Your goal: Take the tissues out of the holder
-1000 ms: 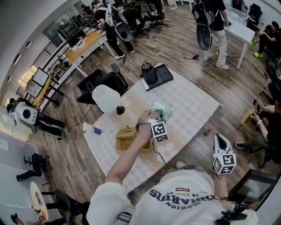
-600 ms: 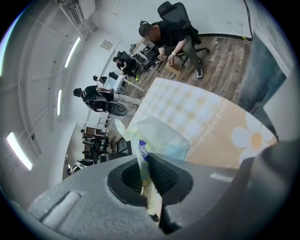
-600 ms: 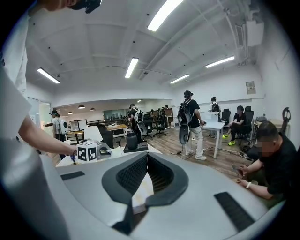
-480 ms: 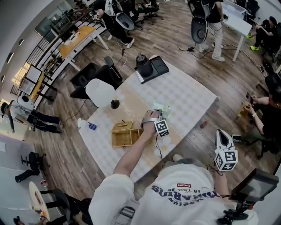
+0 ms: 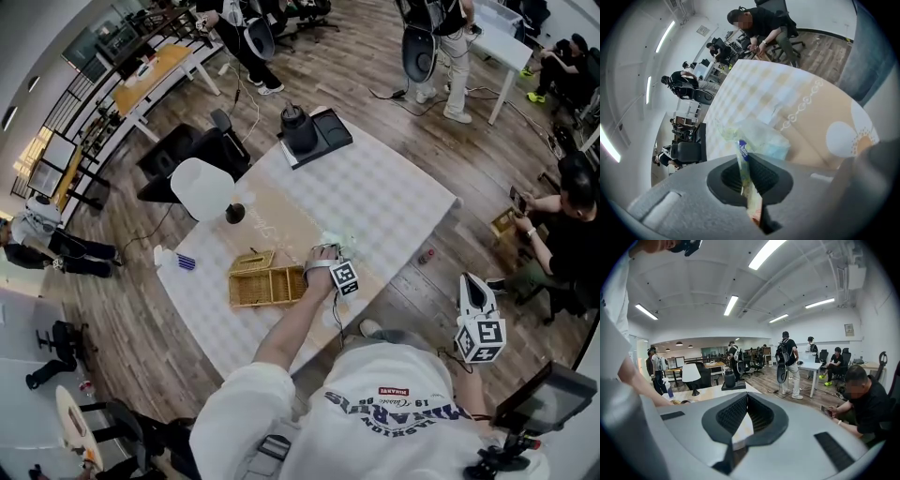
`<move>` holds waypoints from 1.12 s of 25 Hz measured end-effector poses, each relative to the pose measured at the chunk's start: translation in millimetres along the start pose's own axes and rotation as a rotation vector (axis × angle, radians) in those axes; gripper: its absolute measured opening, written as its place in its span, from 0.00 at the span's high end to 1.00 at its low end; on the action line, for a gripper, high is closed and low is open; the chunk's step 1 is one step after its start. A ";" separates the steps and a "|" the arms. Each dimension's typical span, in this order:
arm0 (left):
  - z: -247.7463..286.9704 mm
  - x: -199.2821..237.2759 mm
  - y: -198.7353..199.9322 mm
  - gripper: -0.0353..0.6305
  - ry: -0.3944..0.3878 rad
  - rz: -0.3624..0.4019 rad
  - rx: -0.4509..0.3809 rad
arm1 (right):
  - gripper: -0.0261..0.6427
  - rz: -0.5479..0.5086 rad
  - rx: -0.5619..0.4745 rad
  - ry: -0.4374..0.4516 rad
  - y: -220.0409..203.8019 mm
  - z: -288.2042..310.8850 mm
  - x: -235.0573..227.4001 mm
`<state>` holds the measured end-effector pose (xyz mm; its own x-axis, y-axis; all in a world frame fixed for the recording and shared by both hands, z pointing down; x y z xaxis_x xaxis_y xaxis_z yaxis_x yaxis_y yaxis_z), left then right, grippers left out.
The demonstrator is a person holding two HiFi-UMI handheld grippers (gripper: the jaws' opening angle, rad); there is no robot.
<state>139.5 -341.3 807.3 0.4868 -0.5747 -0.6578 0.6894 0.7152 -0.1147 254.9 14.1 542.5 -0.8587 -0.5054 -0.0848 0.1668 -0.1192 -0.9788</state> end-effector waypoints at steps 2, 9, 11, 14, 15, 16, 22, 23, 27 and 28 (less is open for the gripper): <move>0.5 -7.6 -1.0 0.94 -0.009 -0.009 0.000 | 0.95 -0.006 0.002 0.004 2.5 -1.4 0.7; 6.5 -28.5 -5.6 0.87 -0.138 -0.026 -0.026 | 0.95 -0.004 0.006 0.024 0.2 3.5 3.8; 7.8 -26.5 -6.8 0.83 -0.134 -0.035 -0.032 | 0.95 -0.004 0.004 0.029 -0.2 7.9 3.8; 5.3 -21.8 -8.6 0.81 -0.119 -0.035 -0.032 | 0.95 -0.002 -0.001 0.032 1.7 10.9 5.1; 3.8 -20.6 -9.2 0.81 -0.115 -0.033 -0.030 | 0.95 -0.001 -0.002 0.033 2.1 11.3 5.6; 2.1 -19.5 -9.4 0.81 -0.111 -0.033 -0.030 | 0.95 0.000 -0.003 0.034 2.3 11.6 5.9; -20.0 -11.3 2.5 0.73 -0.056 -0.111 -0.108 | 0.95 0.005 -0.005 0.054 -1.9 13.2 3.6; -24.4 -10.7 4.7 0.73 -0.048 -0.118 -0.114 | 0.95 0.006 -0.005 0.059 -2.5 13.3 4.0; -49.7 -6.0 6.0 0.73 -0.011 -0.186 -0.138 | 0.95 -0.001 -0.005 0.104 -2.6 18.4 12.8; -58.7 -3.7 4.8 0.73 0.004 -0.213 -0.145 | 0.95 -0.003 -0.005 0.122 -1.2 21.9 16.1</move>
<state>109.4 -312.4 765.5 0.3369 -0.7170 -0.6103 0.6919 0.6281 -0.3560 251.5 -12.6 546.3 -0.9121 -0.3968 -0.1035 0.1618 -0.1163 -0.9799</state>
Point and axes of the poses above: the fingertips, and each gripper's own axes: z forward along the fingers, x to its left, y out of its top, the point moved 9 cm from there along -z, backward along the fingers, and after that the axes turned 9 degrees about -x, right-handed, at the moved point
